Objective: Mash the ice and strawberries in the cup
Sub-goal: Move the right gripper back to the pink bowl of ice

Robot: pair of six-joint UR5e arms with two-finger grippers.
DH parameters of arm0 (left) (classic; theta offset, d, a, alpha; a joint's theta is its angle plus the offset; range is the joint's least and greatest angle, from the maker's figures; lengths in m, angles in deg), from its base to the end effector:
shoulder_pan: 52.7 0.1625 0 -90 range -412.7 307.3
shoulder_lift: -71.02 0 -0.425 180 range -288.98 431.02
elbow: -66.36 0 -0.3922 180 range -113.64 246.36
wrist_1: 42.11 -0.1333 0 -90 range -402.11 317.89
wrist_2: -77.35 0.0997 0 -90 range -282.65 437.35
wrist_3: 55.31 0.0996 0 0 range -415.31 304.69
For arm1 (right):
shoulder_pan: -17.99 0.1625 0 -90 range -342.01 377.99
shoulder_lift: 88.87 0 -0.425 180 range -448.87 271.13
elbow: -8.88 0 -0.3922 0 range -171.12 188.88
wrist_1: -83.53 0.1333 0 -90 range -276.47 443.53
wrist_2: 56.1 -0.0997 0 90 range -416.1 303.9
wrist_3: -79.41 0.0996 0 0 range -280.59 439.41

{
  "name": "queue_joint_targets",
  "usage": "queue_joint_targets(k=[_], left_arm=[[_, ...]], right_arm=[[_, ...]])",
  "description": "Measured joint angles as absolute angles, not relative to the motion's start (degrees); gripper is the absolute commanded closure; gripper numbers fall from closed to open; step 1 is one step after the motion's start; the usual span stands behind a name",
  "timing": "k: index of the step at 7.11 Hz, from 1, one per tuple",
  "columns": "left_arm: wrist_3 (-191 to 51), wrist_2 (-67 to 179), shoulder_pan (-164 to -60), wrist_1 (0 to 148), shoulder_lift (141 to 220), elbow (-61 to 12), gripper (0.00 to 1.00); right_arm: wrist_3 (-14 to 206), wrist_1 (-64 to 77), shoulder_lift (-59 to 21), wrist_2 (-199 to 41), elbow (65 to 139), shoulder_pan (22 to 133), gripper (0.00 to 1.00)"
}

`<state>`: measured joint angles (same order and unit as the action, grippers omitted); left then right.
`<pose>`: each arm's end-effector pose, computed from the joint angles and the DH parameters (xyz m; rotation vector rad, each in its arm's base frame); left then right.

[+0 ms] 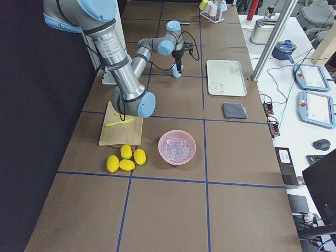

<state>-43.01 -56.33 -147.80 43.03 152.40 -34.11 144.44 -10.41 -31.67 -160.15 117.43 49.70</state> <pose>-0.1020 -0.4167 0.6472 0.0659 0.7613 0.0995 -0.4648 -0.4154 0.2054 0.1873 -0.8338 0.0089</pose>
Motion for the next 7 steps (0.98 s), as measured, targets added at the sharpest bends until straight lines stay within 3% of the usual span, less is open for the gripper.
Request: queue_joint_targets(k=[3, 7], left_arm=[[-43.01, -56.33, -147.82, 42.97, 152.29, -34.21, 0.00], [-42.90, -56.41, -147.88, 42.97, 152.16, -34.61, 0.00]], right_arm=[[126.95, -10.12, -15.34, -170.45, 127.33, 62.72, 0.00], [102.33, -2.48, 4.38, -174.26, 128.41, 76.42, 0.00]])
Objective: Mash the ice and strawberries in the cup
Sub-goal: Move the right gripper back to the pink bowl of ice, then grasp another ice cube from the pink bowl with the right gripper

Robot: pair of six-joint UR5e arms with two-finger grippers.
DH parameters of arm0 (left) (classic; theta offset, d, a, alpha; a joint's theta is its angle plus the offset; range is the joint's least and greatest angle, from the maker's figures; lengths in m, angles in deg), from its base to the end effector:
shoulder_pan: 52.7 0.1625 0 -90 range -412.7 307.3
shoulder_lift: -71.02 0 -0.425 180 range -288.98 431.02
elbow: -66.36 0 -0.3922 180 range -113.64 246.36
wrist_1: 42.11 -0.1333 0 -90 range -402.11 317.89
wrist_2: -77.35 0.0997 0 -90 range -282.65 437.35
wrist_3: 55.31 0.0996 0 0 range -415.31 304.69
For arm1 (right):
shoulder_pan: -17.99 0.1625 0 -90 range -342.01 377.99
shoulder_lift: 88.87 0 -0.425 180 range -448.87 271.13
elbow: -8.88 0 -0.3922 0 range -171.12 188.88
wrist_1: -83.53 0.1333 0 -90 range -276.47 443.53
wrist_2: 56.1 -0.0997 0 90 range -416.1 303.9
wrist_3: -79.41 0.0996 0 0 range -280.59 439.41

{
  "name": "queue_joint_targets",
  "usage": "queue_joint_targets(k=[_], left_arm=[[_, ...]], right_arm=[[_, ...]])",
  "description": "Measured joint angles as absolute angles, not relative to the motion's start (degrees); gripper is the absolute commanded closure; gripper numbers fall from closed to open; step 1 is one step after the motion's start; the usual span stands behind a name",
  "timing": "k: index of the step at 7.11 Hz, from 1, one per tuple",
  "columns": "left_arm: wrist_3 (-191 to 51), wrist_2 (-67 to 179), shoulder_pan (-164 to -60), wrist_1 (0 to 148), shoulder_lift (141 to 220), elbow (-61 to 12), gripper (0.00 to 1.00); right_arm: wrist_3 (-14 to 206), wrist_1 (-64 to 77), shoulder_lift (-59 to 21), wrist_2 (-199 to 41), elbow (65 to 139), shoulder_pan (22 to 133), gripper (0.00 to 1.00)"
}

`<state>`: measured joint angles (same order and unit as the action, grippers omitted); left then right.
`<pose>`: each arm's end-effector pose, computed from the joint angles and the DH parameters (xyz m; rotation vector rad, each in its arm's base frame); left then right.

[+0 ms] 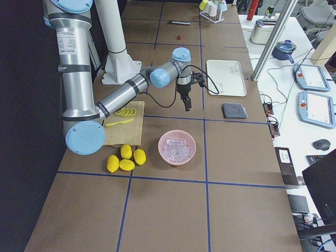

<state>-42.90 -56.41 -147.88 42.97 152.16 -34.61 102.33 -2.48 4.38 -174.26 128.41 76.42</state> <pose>-0.1023 -0.4150 0.6447 0.0707 0.7621 0.1012 -0.1662 -0.4353 0.4387 0.2410 -0.6653 -0.2744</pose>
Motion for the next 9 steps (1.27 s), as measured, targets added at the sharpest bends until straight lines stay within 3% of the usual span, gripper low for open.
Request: queue_joint_targets(k=[4, 6, 9], left_arm=[[-42.83, -56.91, -147.89, 43.08, 152.14, -34.74, 0.00], [-42.79, -58.33, -147.89, 43.13, 152.14, -34.66, 0.00], [-42.75, -58.69, -147.89, 43.14, 152.14, -34.65, 0.00]], right_arm=[[98.41, 18.03, 14.61, -175.23, 116.65, 78.54, 0.06], [98.35, 19.63, 15.90, -178.85, 114.16, 80.78, 0.11], [98.56, 19.88, 15.48, -180.49, 111.03, 81.49, 0.26]])
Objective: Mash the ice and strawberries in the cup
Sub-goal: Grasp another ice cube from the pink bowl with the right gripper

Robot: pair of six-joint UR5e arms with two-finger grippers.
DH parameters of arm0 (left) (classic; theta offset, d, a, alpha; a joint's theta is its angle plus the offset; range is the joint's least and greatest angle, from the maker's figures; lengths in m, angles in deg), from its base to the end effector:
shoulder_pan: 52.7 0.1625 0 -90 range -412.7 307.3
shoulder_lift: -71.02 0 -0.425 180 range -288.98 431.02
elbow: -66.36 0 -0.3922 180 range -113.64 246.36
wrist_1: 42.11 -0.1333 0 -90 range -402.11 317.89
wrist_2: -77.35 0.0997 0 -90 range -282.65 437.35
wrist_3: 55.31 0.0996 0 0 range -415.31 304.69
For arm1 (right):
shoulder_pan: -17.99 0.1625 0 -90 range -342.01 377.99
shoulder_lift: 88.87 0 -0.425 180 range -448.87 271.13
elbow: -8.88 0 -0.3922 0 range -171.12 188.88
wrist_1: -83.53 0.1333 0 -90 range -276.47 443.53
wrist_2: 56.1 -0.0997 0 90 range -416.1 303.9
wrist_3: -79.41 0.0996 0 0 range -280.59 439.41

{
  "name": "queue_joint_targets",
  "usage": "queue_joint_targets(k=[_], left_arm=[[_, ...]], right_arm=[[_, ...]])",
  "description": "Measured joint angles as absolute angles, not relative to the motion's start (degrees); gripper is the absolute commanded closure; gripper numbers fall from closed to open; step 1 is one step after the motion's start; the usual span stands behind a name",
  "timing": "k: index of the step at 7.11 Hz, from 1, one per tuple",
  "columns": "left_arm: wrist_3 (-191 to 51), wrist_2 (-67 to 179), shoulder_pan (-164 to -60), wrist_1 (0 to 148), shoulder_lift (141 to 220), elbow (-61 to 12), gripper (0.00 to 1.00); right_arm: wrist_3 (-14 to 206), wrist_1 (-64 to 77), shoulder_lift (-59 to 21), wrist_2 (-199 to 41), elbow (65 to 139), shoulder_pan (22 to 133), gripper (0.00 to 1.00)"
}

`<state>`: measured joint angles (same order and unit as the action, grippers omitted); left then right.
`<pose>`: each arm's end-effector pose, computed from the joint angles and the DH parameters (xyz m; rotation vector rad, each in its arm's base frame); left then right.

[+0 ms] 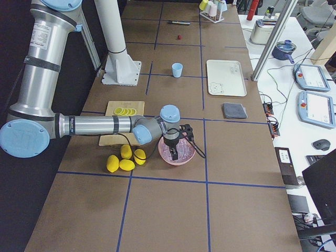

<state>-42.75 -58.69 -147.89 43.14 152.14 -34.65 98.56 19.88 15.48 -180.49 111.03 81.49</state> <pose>-0.0996 -0.4155 0.6415 0.0813 0.8008 0.1032 -0.1145 -0.4024 0.6235 0.1477 -0.7049 -0.2492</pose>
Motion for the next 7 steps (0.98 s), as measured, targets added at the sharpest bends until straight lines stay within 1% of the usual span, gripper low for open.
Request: queue_joint_targets(k=[1, 2, 3, 6, 7], left_arm=[[-42.74, -58.70, -147.89, 43.14, 152.14, -34.64, 0.00], [-42.74, -58.70, -147.89, 43.14, 152.14, -34.63, 0.00], [-42.74, -58.70, -147.89, 43.14, 152.14, -34.63, 0.00], [-42.74, -58.70, -147.89, 43.14, 152.14, -34.63, 0.00], [-42.74, -58.70, -147.87, 43.14, 152.14, -34.63, 0.00]], right_arm=[[98.64, 19.89, 15.30, -180.55, 110.79, 81.48, 0.46], [98.74, 19.88, 15.24, -180.66, 110.87, 81.47, 0.71], [98.82, 19.86, 15.21, -181.29, 111.15, 81.46, 0.85], [98.85, 19.89, 14.53, -183.66, 111.27, 81.47, 0.90], [98.80, 19.92, 14.47, -183.84, 111.24, 81.53, 0.95]])
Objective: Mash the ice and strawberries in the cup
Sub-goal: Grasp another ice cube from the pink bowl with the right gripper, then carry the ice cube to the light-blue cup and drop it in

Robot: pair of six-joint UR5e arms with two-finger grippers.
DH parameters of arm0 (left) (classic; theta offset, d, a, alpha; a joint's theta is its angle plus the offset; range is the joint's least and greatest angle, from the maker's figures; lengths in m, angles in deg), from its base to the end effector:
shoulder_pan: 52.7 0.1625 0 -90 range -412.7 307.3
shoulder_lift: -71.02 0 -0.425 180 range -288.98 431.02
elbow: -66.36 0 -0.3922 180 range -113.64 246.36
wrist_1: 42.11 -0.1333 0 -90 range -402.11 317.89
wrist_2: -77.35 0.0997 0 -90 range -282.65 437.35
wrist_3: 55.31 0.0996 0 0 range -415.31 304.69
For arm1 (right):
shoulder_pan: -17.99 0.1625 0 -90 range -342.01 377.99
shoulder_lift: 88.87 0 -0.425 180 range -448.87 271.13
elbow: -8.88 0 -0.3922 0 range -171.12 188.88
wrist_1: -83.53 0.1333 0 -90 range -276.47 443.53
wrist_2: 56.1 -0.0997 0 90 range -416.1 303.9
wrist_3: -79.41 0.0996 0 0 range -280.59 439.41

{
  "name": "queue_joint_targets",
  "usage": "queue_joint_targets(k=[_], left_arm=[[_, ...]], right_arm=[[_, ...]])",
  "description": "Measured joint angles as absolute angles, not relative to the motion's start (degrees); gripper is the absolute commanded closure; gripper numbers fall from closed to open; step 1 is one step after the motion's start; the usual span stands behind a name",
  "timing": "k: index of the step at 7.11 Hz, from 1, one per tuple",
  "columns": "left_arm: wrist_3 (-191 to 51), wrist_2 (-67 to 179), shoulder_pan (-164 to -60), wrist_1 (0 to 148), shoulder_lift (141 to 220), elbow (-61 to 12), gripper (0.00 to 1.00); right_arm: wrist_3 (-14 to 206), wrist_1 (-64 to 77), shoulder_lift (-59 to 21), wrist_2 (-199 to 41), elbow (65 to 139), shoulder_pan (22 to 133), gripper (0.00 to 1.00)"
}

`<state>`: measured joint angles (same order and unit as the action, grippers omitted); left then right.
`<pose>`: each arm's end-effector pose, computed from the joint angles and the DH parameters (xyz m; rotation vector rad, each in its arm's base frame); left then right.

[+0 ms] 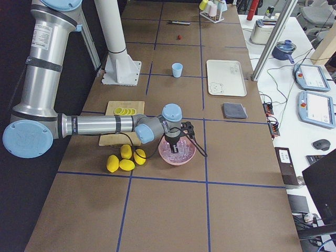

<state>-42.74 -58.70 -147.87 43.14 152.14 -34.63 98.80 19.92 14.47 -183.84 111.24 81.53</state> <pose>-0.0994 -0.4155 0.6416 0.0809 0.8011 0.1036 -0.1215 -0.4064 0.6111 0.1415 -0.7646 -0.2631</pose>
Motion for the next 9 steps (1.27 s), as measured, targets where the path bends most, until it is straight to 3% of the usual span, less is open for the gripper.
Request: queue_joint_targets(k=[4, 7, 9], left_arm=[[-42.74, -58.74, -147.86, 43.14, 152.14, -34.70, 0.00], [-42.74, -58.79, -147.88, 43.15, 152.14, -34.72, 0.00], [-42.74, -58.79, -147.89, 43.20, 152.14, -34.70, 0.00]], right_arm=[[98.78, 12.52, 12.17, -186.29, 117.29, 85.80, 0.96], [105.01, -6.70, -3.38, -186.82, 123.67, 84.56, 1.00], [123.18, -9.77, -14.85, -182.85, 124.32, 75.11, 1.00]])
